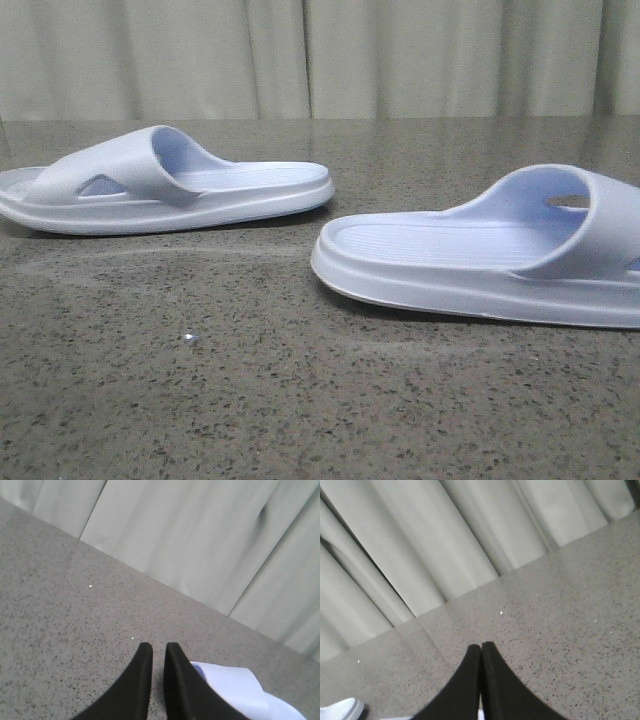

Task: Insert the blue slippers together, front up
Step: 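Move both grippers down toward the two blue slippers, then grasp each slipper's sole edge, left gripper one, right gripper other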

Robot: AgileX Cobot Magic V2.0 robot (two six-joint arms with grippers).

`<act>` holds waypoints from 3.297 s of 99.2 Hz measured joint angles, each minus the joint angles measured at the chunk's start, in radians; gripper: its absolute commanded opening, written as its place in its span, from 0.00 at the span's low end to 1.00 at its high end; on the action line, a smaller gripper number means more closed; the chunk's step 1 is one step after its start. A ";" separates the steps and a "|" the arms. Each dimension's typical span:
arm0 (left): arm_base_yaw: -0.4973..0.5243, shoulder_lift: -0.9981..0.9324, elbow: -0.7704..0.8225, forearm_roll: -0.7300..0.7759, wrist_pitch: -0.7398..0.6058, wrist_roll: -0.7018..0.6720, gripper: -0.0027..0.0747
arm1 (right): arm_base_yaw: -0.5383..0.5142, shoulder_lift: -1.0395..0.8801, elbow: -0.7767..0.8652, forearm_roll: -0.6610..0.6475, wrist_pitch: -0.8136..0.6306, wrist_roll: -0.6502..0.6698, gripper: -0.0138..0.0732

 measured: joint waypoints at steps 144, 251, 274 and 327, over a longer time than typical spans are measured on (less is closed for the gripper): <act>0.000 0.675 -0.421 -0.084 0.411 0.330 0.26 | -0.082 0.825 -0.463 -0.140 0.612 -0.050 0.42; 0.000 0.675 -0.421 -0.104 0.426 0.333 0.26 | -0.082 0.939 -0.467 -0.012 0.648 -0.241 0.14; 0.000 0.702 -0.421 -0.115 0.422 0.336 0.26 | -0.084 0.939 -0.469 0.002 0.648 -0.243 0.04; 0.000 0.962 -0.521 -0.241 0.408 0.410 0.26 | -0.084 0.937 -0.535 0.010 0.648 -0.248 0.04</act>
